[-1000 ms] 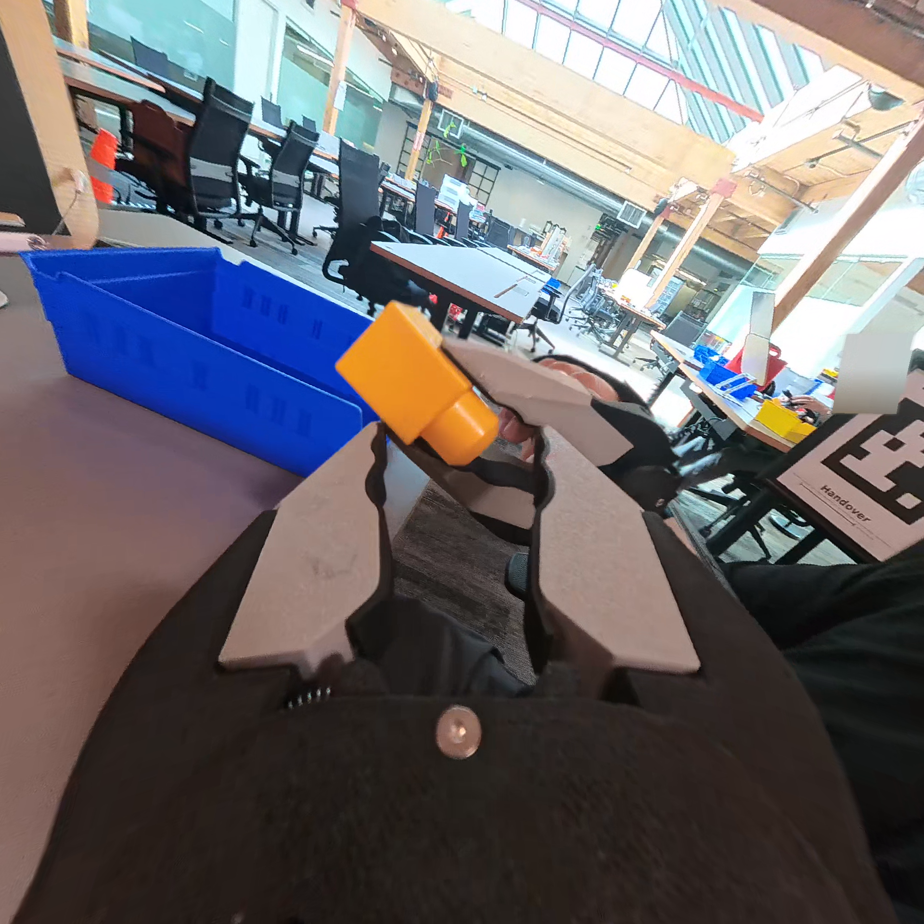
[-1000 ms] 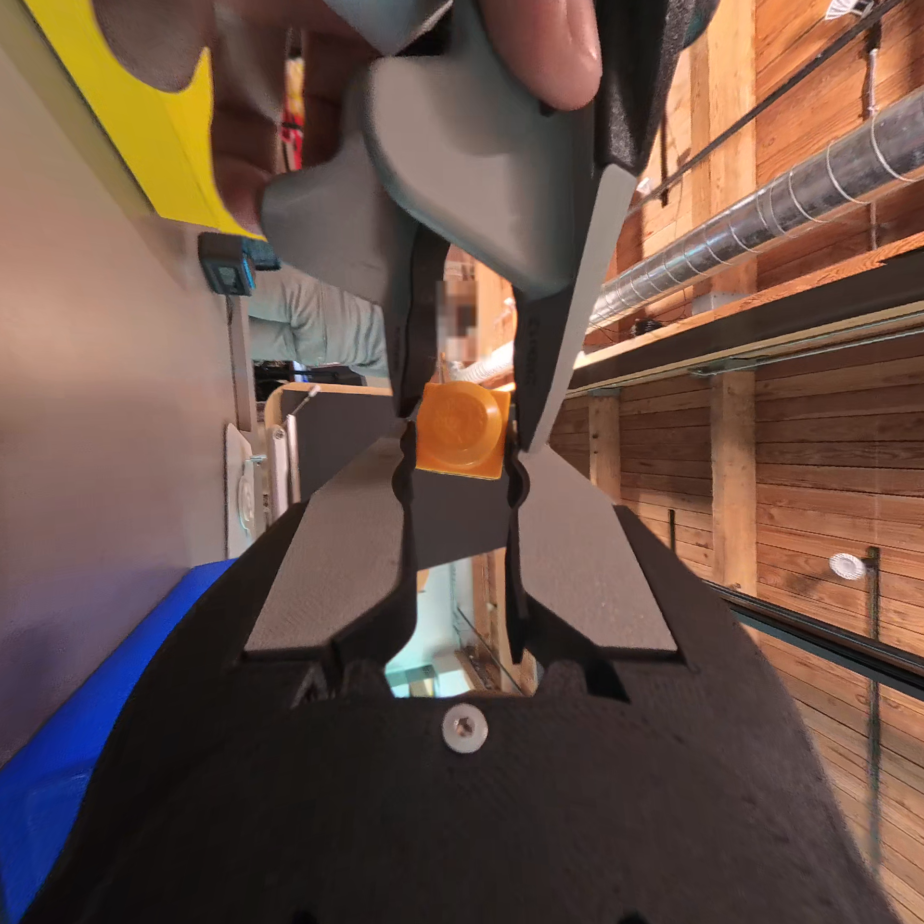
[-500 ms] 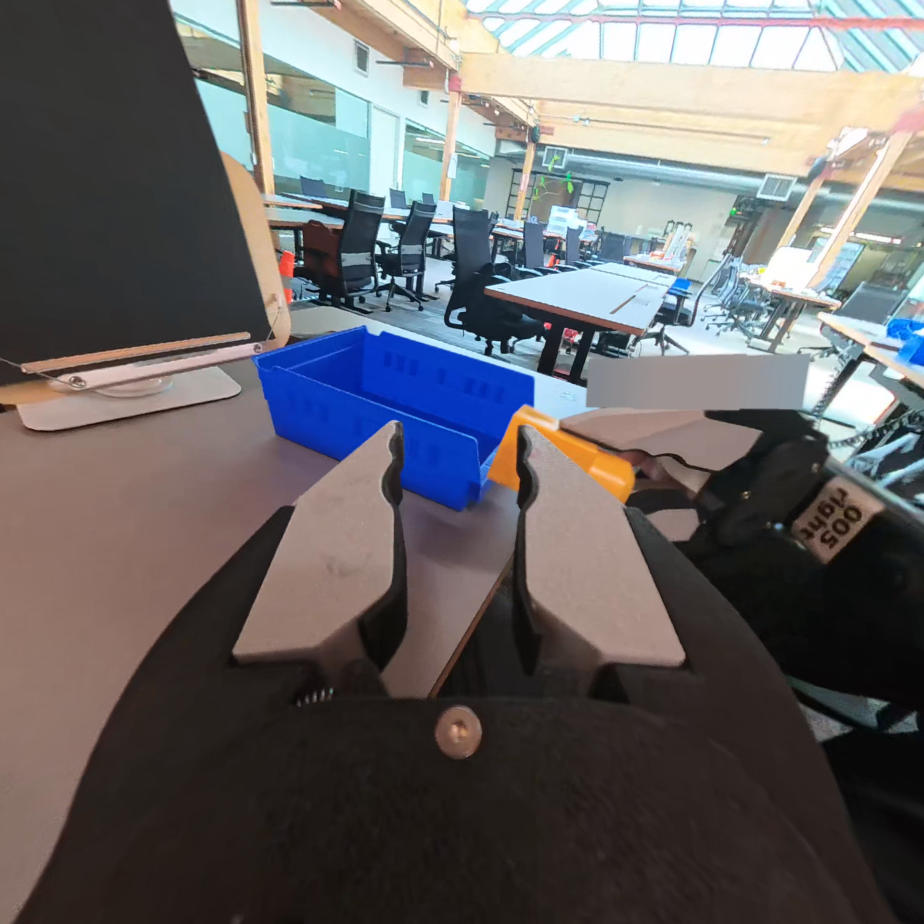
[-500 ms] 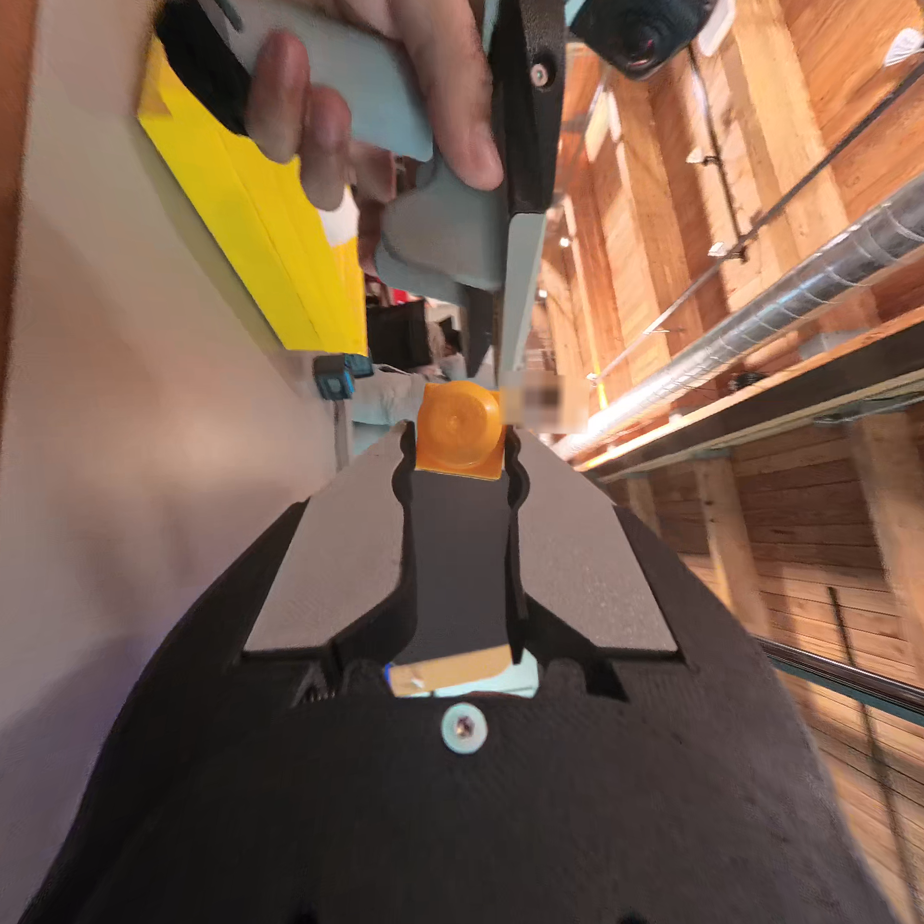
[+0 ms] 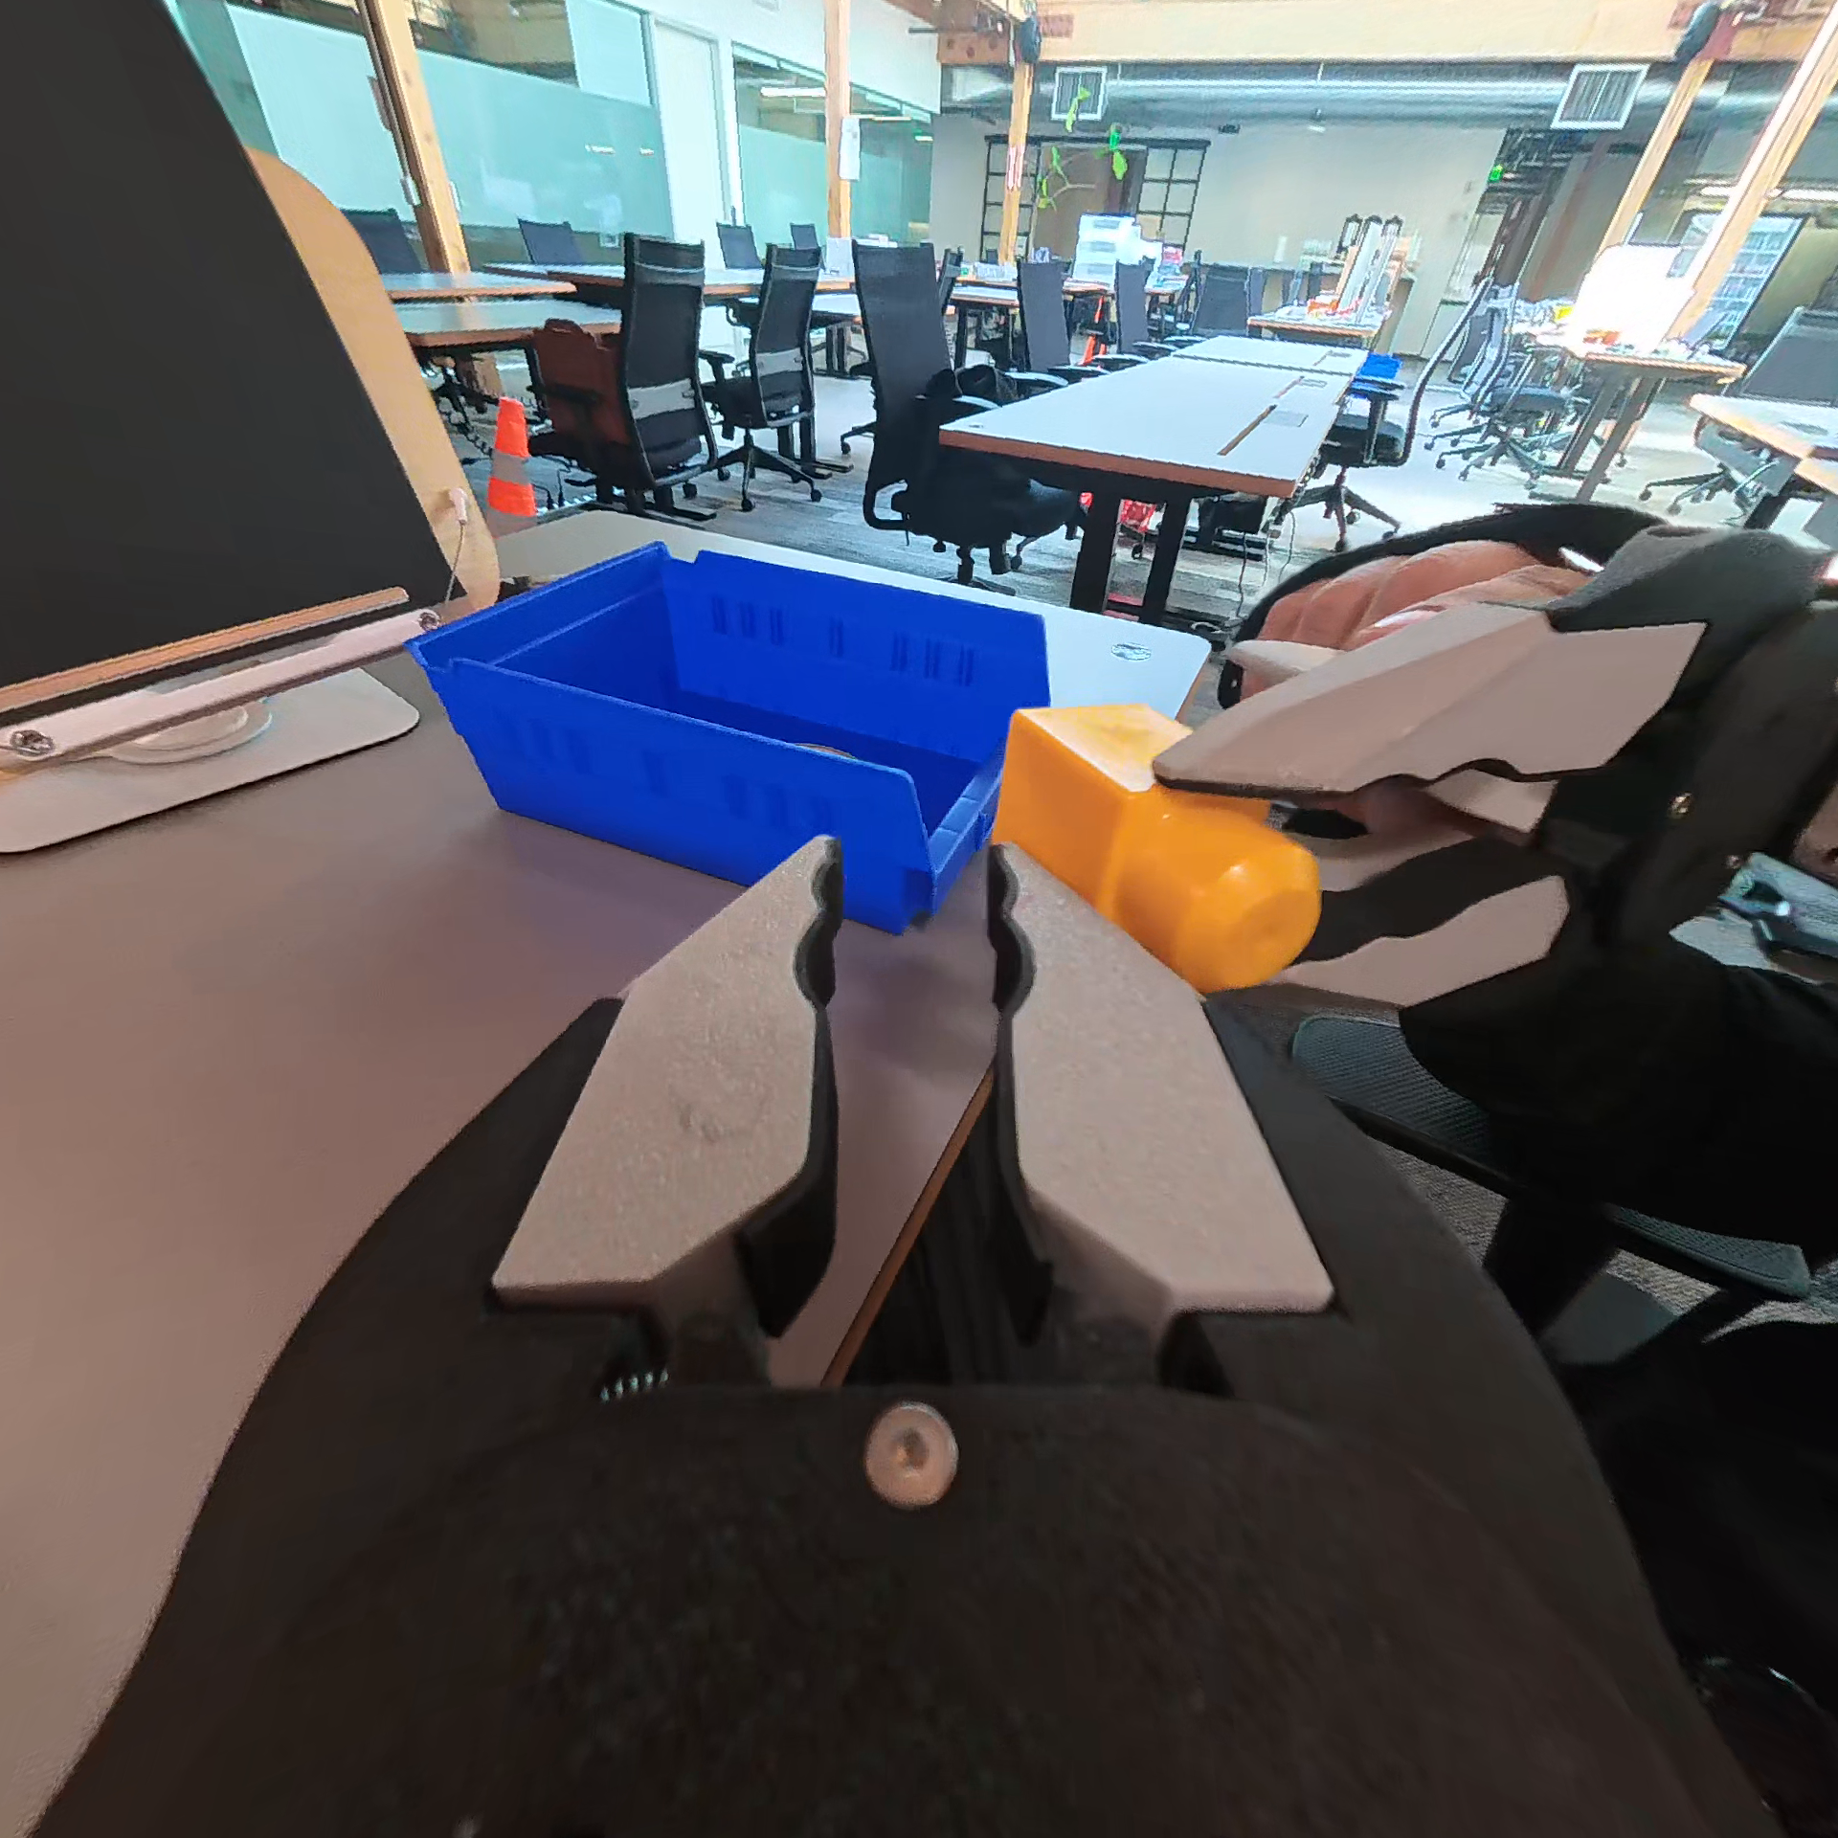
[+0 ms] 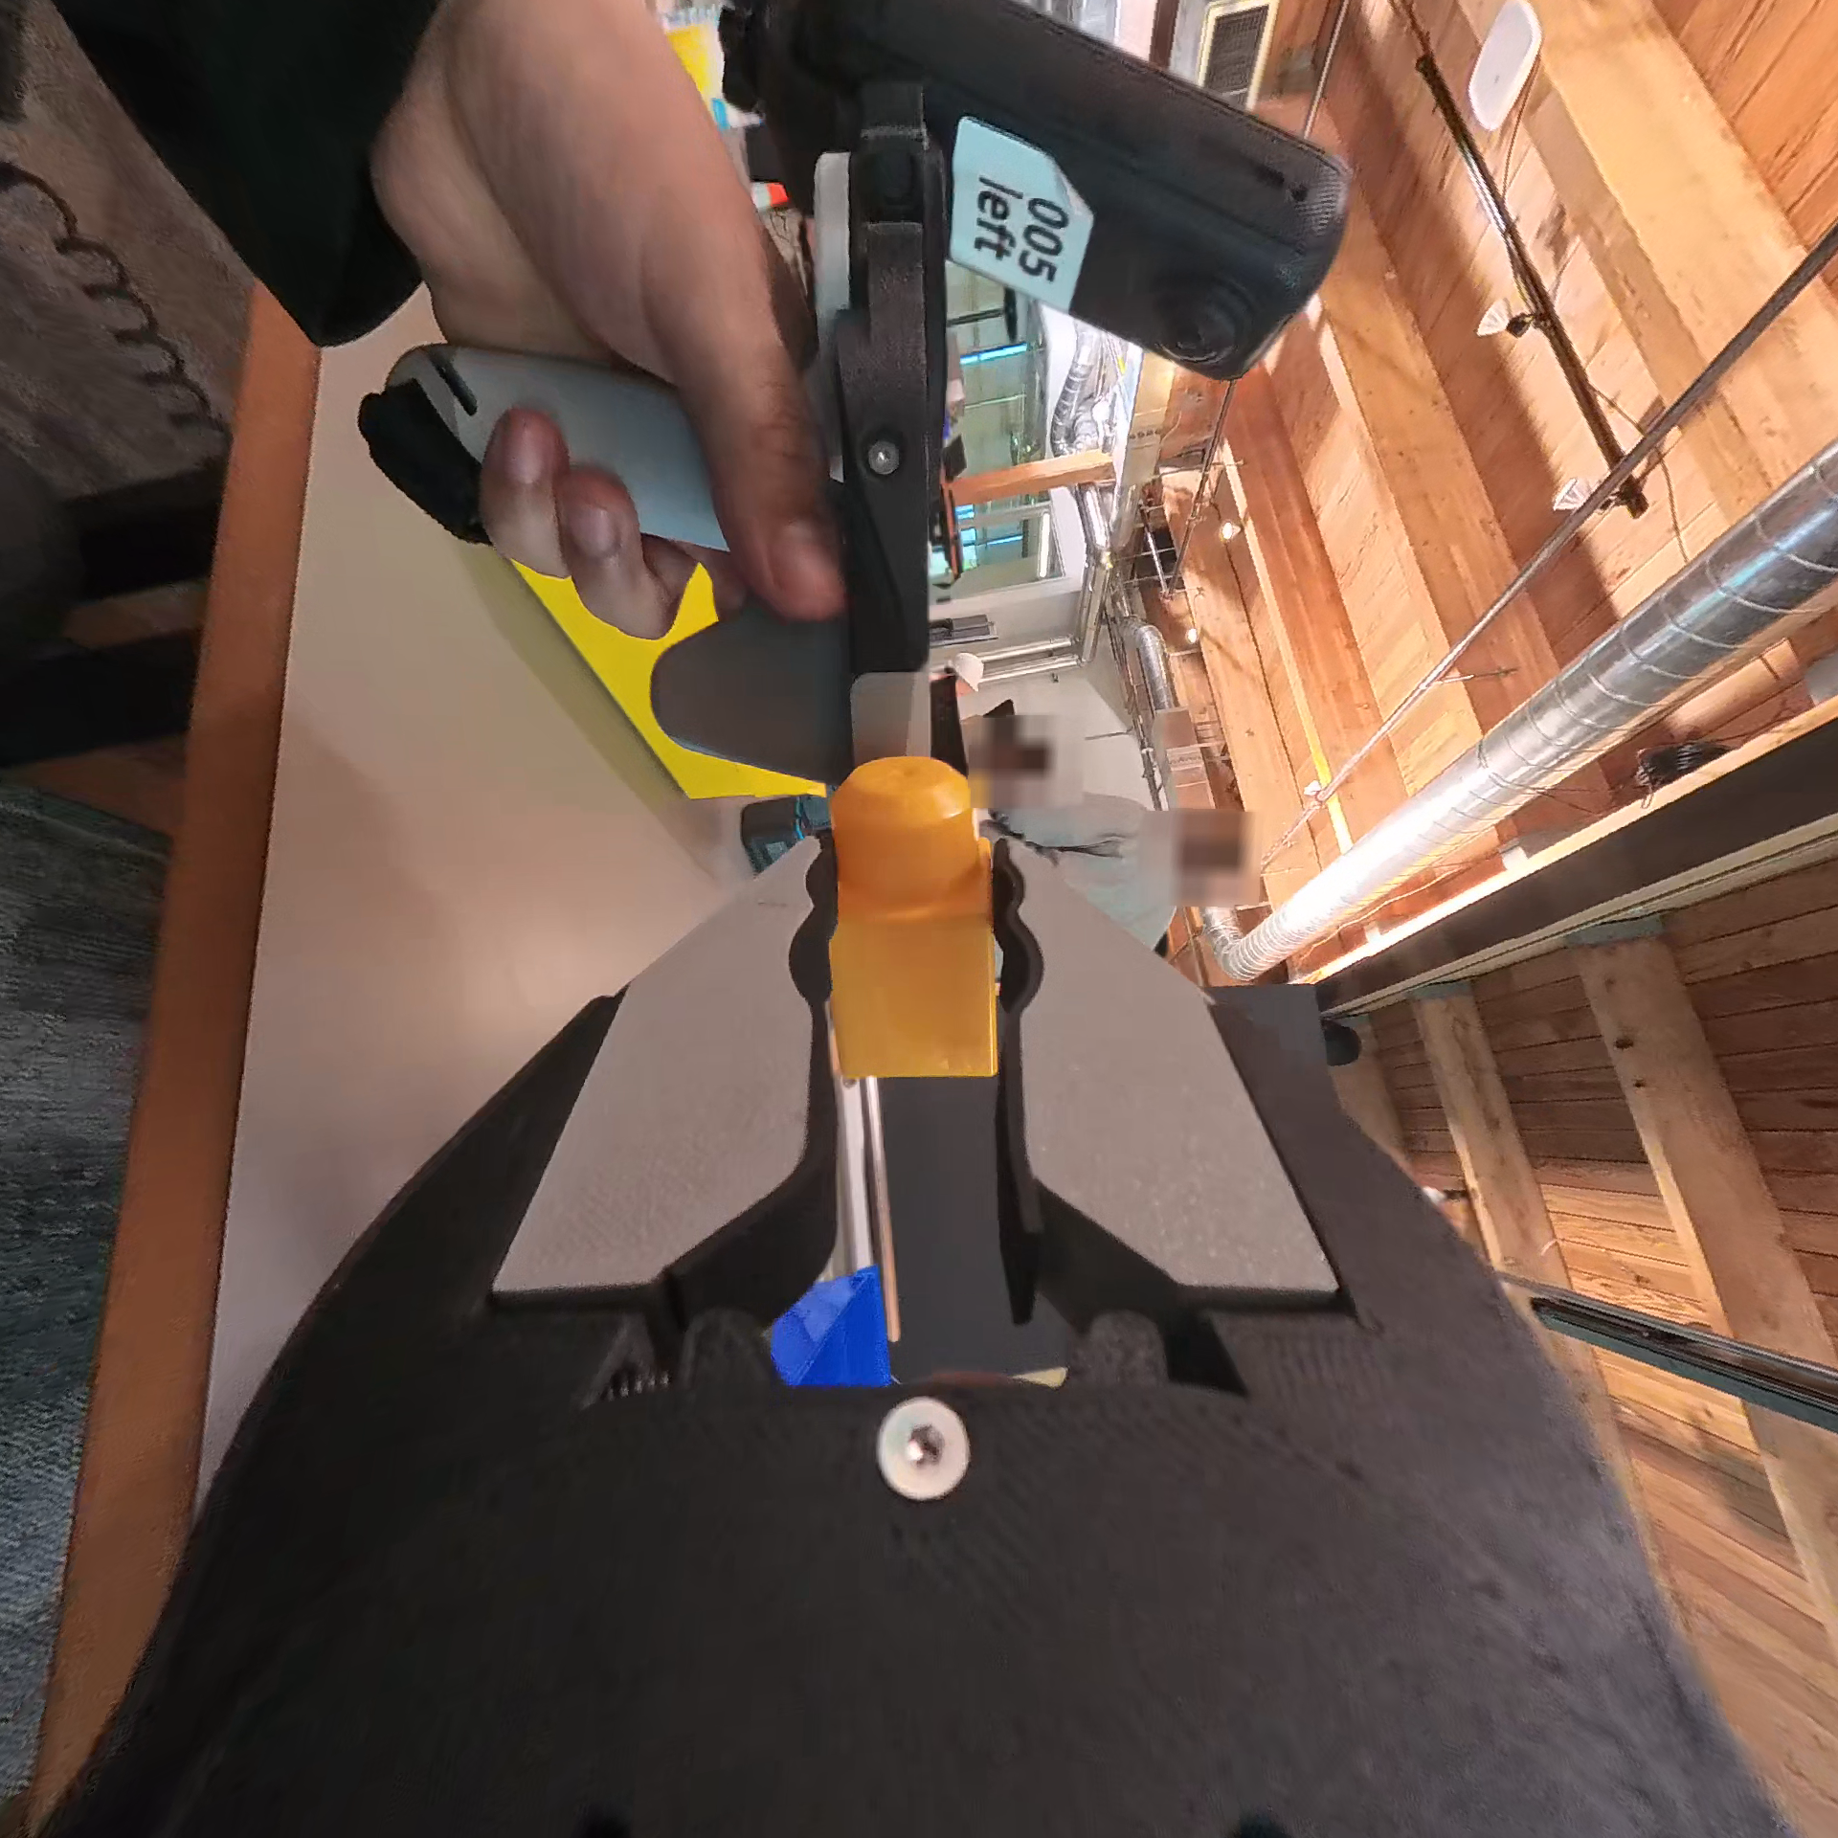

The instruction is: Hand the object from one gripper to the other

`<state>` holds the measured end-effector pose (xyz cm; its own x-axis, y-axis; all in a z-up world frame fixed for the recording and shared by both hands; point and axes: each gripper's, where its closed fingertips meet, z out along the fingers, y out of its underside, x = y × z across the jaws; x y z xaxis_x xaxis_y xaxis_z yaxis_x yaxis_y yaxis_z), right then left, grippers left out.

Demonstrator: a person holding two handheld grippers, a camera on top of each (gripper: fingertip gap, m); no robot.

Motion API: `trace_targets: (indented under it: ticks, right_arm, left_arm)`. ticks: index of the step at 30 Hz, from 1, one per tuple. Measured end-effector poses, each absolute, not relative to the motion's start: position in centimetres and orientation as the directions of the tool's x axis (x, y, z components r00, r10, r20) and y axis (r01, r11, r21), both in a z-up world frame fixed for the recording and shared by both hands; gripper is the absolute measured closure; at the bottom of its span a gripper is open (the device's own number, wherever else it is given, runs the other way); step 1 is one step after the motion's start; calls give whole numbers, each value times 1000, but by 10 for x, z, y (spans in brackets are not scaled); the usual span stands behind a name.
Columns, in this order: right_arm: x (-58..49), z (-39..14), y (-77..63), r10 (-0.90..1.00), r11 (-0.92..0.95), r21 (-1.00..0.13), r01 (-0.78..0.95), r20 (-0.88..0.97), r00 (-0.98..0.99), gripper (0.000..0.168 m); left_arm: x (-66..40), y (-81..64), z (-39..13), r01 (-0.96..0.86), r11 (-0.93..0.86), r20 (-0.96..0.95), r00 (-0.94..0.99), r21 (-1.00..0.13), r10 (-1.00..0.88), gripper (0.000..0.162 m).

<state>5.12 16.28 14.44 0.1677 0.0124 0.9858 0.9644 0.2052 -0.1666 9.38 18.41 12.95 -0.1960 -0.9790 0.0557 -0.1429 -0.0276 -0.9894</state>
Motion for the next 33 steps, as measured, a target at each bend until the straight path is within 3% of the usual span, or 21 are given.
trace_targets:
  ticks: [8,14,28,33]
  right_arm:
    - [81,141,174,-2,73,-135,988,991,136,140]
    - [90,130,185,13,-20,-98,995,995,98,140]
    - [81,142,180,-37,-4,-110,994,993,110,140]
    - [80,146,176,-13,34,-196,980,980,196,140]
  left_arm:
    - [74,185,147,-110,-19,46,-245,-994,-968,128]
    - [80,171,142,-117,126,-102,-193,-985,-976,123]
    - [88,161,139,-121,257,-234,-177,-959,-956,135]
    - [86,166,143,-99,272,-251,-184,-957,-950,135]
